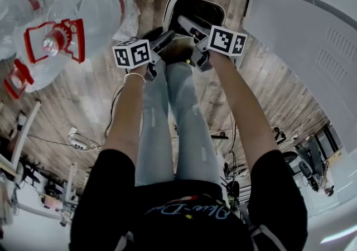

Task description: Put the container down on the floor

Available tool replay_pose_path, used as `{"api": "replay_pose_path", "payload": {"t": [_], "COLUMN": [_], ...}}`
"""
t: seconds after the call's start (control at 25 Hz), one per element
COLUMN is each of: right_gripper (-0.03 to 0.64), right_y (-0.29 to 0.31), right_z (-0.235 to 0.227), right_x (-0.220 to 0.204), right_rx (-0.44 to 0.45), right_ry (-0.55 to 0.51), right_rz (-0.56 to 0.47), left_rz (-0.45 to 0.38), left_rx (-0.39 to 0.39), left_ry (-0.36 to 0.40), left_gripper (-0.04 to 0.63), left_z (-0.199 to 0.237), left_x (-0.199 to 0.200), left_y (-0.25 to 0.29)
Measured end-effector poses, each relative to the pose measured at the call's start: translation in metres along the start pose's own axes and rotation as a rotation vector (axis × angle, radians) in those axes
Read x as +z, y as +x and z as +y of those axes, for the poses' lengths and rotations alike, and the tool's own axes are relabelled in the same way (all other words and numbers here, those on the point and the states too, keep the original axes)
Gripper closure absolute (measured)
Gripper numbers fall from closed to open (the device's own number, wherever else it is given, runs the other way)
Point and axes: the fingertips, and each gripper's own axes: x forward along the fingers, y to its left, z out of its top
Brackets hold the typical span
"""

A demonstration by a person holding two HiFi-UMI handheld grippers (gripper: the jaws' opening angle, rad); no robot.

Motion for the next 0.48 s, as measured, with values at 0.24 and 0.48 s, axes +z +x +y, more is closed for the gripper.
{"api": "replay_pose_path", "payload": {"t": [0.24,0.48], "right_gripper": [0.425,0.430], "right_y": [-0.001,-0.008], "right_z": [0.011,0.014], "right_x": [-0.003,-0.005], "right_rx": [0.007,0.008], "right_ry": [-0.014,0.010], "right_rz": [-0.008,-0.043], "left_rz": [0.003,-0.005], "left_rx": [0.007,-0.011], "left_ry": [0.001,0.031], "left_gripper": [0.374,0.376], "left_z": [-0.001,-0.013], "left_x": [-0.001,-0.003], "left_y": [-0.011,-0.011]}}
